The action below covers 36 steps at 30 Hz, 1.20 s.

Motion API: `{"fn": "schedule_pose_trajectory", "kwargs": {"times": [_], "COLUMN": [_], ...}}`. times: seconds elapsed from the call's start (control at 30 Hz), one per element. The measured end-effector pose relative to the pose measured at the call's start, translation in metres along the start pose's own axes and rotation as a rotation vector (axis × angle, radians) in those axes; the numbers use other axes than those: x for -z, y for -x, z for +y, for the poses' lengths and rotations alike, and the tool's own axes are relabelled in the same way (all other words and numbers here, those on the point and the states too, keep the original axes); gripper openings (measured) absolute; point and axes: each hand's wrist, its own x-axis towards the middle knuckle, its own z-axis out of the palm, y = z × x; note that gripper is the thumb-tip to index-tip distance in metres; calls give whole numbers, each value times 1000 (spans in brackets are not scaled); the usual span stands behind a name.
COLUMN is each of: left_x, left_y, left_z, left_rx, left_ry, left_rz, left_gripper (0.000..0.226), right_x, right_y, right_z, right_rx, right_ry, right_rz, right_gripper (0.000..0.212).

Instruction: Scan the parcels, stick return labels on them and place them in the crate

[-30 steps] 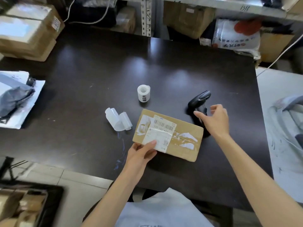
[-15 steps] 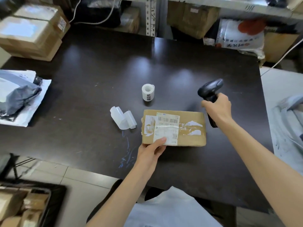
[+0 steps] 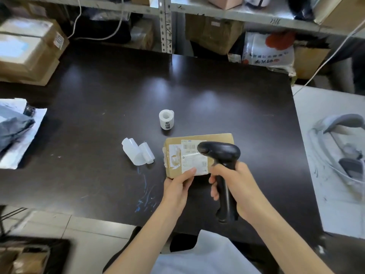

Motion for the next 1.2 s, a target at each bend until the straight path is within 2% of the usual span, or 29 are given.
{"fn": "schedule_pose_trajectory", "kwargs": {"times": [0.27,0.43,0.63,0.93,1.03,1.1,1.2], "left_x": [-4,-3,-2,-2,-3,-7,-15], "left_y": [-3,-6,-4,-7,-8,-9,-12], "left_z": [2,2,3,3,6,12,24], "left_rx": [19,35,15,12,-15,-48,-117], "left_ry": [-13,-15,-26,-60,-246,-492,-846], "left_rz": [21,34,39,31,78,184,260], "left_gripper": [73,64,76,76,80,90,88], "right_x": [2,3,1,2,5,11,28], "right_y": [9,14,19,23,15,3,-27], "right_z": [-5,-10,-11,-10,-8,-7,-9], "right_rx": [35,46,48,51,64,75,96], "right_ry": [46,57,77,75,100,141,182], "right_rz": [-17,-18,-43,-45,0,55,191], "right_gripper": [10,7,8,10,8,7,4]}}
